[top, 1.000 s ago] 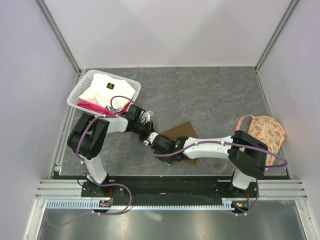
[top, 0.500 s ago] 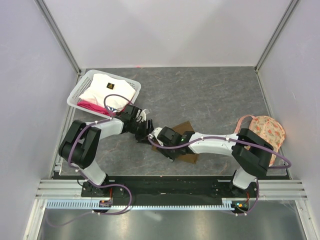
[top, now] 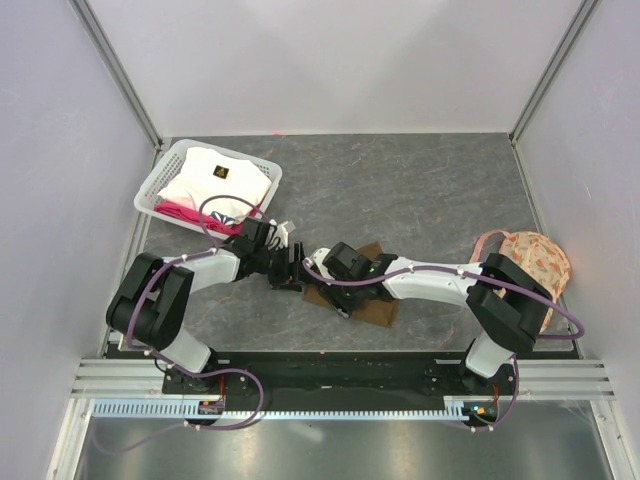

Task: Fold the napkin, place the utensils inside, and roll it up
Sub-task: Roll the napkin with the utensil

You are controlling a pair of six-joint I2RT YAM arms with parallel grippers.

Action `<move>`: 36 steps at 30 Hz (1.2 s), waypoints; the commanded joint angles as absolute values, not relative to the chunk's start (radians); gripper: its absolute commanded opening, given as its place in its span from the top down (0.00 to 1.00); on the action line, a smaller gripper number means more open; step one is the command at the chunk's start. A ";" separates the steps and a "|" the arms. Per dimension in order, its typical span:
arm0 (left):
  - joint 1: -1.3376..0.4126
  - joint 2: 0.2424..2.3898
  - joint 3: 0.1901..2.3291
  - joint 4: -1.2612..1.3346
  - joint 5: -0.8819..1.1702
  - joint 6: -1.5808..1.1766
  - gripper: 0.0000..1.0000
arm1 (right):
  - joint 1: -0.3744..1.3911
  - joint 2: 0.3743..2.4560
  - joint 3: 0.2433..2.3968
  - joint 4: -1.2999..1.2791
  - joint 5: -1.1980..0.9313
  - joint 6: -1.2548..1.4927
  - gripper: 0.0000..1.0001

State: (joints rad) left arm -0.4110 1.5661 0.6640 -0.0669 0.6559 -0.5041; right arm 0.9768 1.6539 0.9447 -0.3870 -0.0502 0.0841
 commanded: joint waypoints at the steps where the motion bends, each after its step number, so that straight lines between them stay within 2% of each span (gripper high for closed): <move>1: -0.410 1.614 0.630 0.050 0.686 -0.505 0.26 | 0.951 1.730 0.894 -0.402 -0.132 0.078 0.46; 5: -0.411 1.655 0.621 0.086 0.721 -0.511 0.36 | 0.937 1.735 0.896 -0.402 -0.156 0.072 0.47; 6: -0.411 1.661 0.620 0.090 0.722 -0.512 0.40 | 0.936 1.736 0.897 -0.400 -0.161 0.072 0.47; 7: -0.411 1.666 0.618 0.094 0.727 -0.515 0.50 | 0.931 1.736 0.899 -0.400 -0.164 0.072 0.47; 12: -0.411 1.664 0.614 0.092 0.706 -0.514 0.70 | 0.922 1.730 0.908 -0.408 -0.172 0.071 0.46; 14: -0.411 1.670 0.618 0.089 0.706 -0.515 0.77 | 0.920 1.714 0.919 -0.417 -0.166 0.072 0.44; 16: -0.411 1.675 0.620 0.083 0.707 -0.517 0.86 | 0.922 1.691 0.942 -0.437 -0.152 0.072 0.40; 19: -0.411 1.686 0.626 0.066 0.704 -0.517 0.94 | 0.939 1.645 0.976 -0.463 -0.108 0.061 0.32; 22: -0.411 1.684 0.637 0.043 0.700 -0.512 0.98 | 0.989 1.603 1.008 -0.477 -0.016 0.040 0.28; 28: -0.413 1.689 0.670 -0.032 0.683 -0.500 0.98 | 1.074 1.574 0.994 -0.437 0.207 -0.017 0.24; 36: -0.411 1.698 0.699 -0.086 0.681 -0.492 0.98 | 1.081 1.640 0.976 -0.402 0.206 -0.083 0.23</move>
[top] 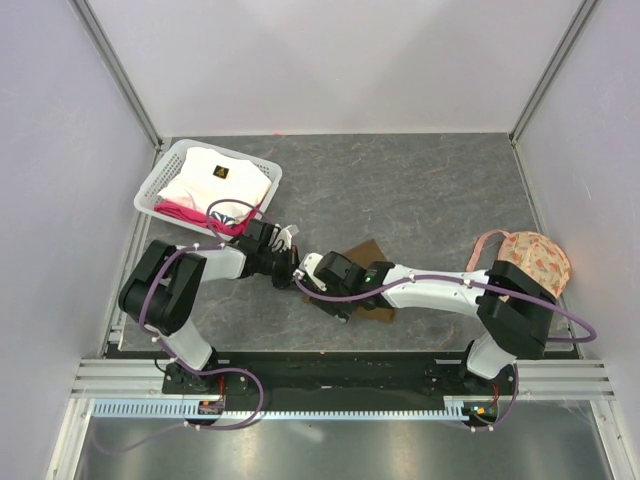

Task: Fold the napkin, place the utensils inside, and roll it up
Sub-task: Roll the napkin with the utensil

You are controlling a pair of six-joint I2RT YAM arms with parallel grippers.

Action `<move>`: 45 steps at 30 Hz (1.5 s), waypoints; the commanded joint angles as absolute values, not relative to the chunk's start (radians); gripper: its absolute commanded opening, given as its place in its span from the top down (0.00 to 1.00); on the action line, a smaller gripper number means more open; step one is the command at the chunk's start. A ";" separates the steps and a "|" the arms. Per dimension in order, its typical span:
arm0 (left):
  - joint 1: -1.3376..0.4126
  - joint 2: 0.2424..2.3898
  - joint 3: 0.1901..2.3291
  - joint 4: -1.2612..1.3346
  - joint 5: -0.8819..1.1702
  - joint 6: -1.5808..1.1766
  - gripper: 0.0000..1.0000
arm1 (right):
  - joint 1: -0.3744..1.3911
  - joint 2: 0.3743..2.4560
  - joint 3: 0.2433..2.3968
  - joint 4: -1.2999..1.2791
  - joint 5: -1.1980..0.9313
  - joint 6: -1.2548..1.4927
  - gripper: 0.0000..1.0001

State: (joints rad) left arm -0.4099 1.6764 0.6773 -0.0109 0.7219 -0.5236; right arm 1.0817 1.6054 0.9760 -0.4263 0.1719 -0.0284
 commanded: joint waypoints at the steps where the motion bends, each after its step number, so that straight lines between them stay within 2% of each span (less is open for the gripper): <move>1: -0.411 1.698 0.703 -0.089 0.683 -0.492 0.98 | 1.081 1.647 0.976 -0.399 0.189 -0.086 0.23; 7: -0.411 1.690 0.707 -0.095 0.689 -0.489 0.98 | 1.058 1.710 0.985 -0.402 0.083 -0.095 0.33; 10: -0.411 1.689 0.707 -0.095 0.696 -0.482 0.96 | 1.034 1.721 0.985 -0.408 0.022 -0.091 0.45; 11: -0.411 1.686 0.707 -0.095 0.693 -0.482 0.91 | 1.019 1.727 0.985 -0.417 0.003 -0.089 0.52; 12: -0.411 1.671 0.706 -0.097 0.674 -0.488 0.73 | 1.011 1.727 0.985 -0.420 -0.047 -0.089 0.54; 15: -0.408 1.606 0.687 -0.109 0.608 -0.526 0.43 | 0.988 1.735 0.982 -0.433 -0.121 -0.083 0.62; 17: -0.407 1.565 0.667 -0.109 0.577 -0.555 0.35 | 0.973 1.743 0.983 -0.446 -0.196 -0.072 0.65; 20: -0.402 1.477 0.634 -0.117 0.514 -0.577 0.30 | 0.956 1.759 0.992 -0.480 -0.282 -0.063 0.67; 23: -0.400 1.401 0.594 -0.118 0.460 -0.581 0.28 | 0.942 1.770 1.006 -0.508 -0.356 -0.057 0.68; 30: -0.399 1.295 0.511 -0.058 0.494 -0.545 0.28 | 0.882 1.792 1.048 -0.548 -0.514 -0.045 0.69; 45: -0.406 1.174 0.402 0.090 0.597 -0.551 0.32 | 0.704 2.025 1.206 -0.653 -0.932 -0.080 0.67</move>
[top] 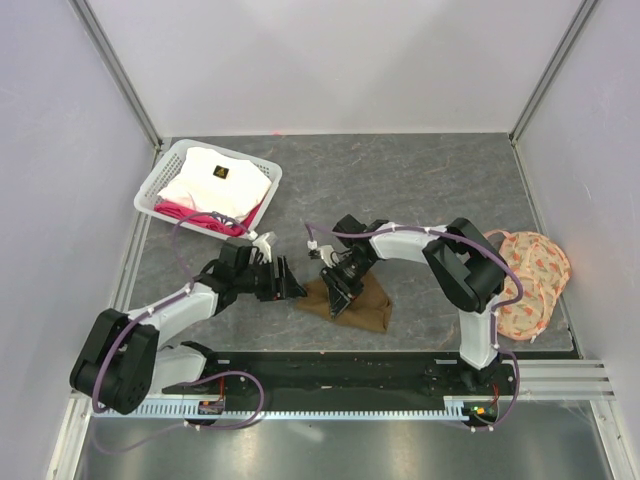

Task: Fold the napkin, place the utensils inside, and roll it up
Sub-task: Roll the napkin with the utensil

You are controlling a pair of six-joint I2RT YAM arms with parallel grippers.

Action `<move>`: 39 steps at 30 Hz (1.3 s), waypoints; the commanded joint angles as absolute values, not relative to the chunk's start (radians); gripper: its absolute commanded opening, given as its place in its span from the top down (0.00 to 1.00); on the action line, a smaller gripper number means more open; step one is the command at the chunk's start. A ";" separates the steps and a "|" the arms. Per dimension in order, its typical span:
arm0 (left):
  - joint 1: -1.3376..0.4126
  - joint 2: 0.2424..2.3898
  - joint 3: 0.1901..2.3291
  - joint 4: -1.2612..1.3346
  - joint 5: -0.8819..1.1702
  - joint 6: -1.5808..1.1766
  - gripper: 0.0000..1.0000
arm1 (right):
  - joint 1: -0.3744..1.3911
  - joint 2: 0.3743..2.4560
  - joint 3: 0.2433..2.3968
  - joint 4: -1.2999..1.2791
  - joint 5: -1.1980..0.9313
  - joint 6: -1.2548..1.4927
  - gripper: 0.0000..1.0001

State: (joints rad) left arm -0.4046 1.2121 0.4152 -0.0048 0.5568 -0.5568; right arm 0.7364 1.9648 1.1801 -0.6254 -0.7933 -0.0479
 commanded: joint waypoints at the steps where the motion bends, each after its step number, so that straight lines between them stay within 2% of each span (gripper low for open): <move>1: -0.408 1.175 0.400 0.106 0.601 -0.552 0.32 | 0.687 2.052 1.212 -0.652 -0.974 -0.084 0.68; 12: -0.416 1.273 0.405 0.195 0.640 -0.546 0.37 | 0.615 2.190 1.276 -0.664 -1.103 -0.094 0.69; 18: -0.419 1.307 0.408 0.230 0.663 -0.551 0.46 | 0.594 2.226 1.287 -0.664 -1.118 -0.081 0.69; 22: -0.420 1.333 0.405 0.238 0.669 -0.549 0.56 | 0.586 2.230 1.287 -0.664 -1.120 -0.081 0.69; 24: -0.420 1.350 0.408 0.239 0.670 -0.551 0.67 | 0.578 2.230 1.287 -0.664 -1.120 -0.077 0.69; 25: -0.420 1.353 0.414 0.238 0.669 -0.552 0.76 | 0.578 2.229 1.287 -0.664 -1.117 -0.075 0.68; 29: -0.420 1.358 0.445 0.180 0.641 -0.551 0.95 | 0.575 2.200 1.289 -0.664 -1.089 -0.061 0.57; 30: -0.420 1.358 0.459 0.148 0.637 -0.549 0.98 | 0.575 2.180 1.292 -0.666 -1.077 -0.055 0.51; 35: -0.420 1.402 0.520 0.045 0.627 -0.561 0.98 | 0.575 2.102 1.295 -0.664 -1.005 -0.017 0.38; 39: -0.420 1.471 0.575 -0.031 0.655 -0.563 0.98 | 0.575 2.005 1.287 -0.667 -0.927 0.000 0.32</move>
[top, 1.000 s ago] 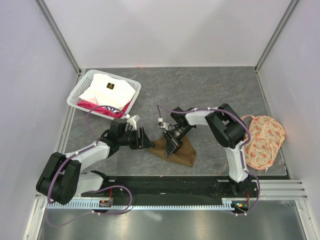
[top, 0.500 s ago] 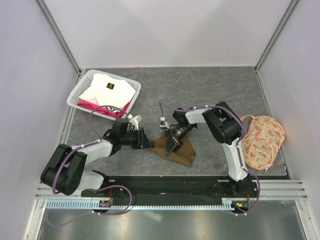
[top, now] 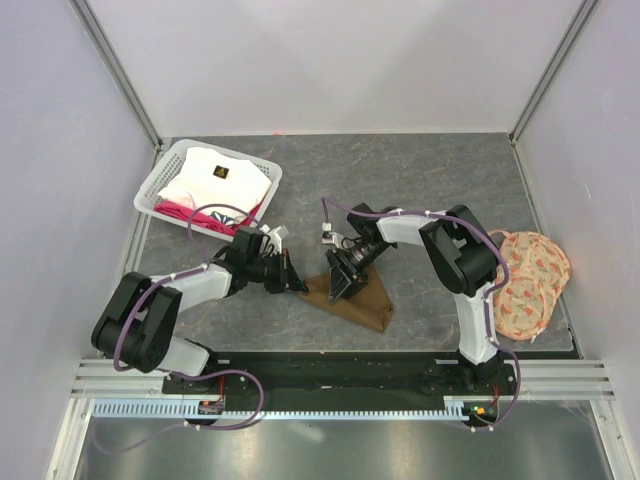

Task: Fold the napkin, place the utensils inside, and roll it up
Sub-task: Roll the napkin with the utensil

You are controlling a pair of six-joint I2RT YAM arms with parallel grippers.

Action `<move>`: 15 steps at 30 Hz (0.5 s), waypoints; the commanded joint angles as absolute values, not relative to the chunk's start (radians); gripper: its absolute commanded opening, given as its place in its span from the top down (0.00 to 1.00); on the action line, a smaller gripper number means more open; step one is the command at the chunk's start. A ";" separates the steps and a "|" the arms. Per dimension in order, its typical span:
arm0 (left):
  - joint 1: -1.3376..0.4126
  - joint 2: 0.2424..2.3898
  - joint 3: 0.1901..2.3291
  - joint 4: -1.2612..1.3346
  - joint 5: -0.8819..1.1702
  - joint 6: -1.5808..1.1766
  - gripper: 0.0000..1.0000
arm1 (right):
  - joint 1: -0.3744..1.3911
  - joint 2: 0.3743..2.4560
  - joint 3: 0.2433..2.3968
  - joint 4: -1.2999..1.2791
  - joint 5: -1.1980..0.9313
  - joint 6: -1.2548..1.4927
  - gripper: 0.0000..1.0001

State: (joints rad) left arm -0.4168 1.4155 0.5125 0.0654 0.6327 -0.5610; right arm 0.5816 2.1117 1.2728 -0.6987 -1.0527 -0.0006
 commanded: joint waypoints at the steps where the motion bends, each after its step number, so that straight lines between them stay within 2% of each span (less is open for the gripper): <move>1: -0.420 1.485 0.581 -0.047 0.658 -0.564 0.98 | 0.574 1.987 1.284 -0.667 -0.910 0.000 0.31; 5: -0.420 1.517 0.600 -0.078 0.661 -0.574 0.98 | 0.575 1.847 1.238 -0.651 -0.806 0.000 0.28; 10: -0.420 1.532 0.641 -0.118 0.663 -0.578 0.98 | 0.609 1.659 1.160 -0.623 -0.567 0.038 0.27; 15: -0.419 1.545 0.675 -0.147 0.672 -0.578 0.98 | 0.780 1.500 1.077 -0.601 -0.270 0.072 0.26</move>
State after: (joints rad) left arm -0.4168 1.5314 0.6296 -0.1036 0.6430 -0.5632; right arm 0.6468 1.5970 1.1332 -0.6380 -0.5499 0.0368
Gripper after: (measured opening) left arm 0.042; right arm 0.735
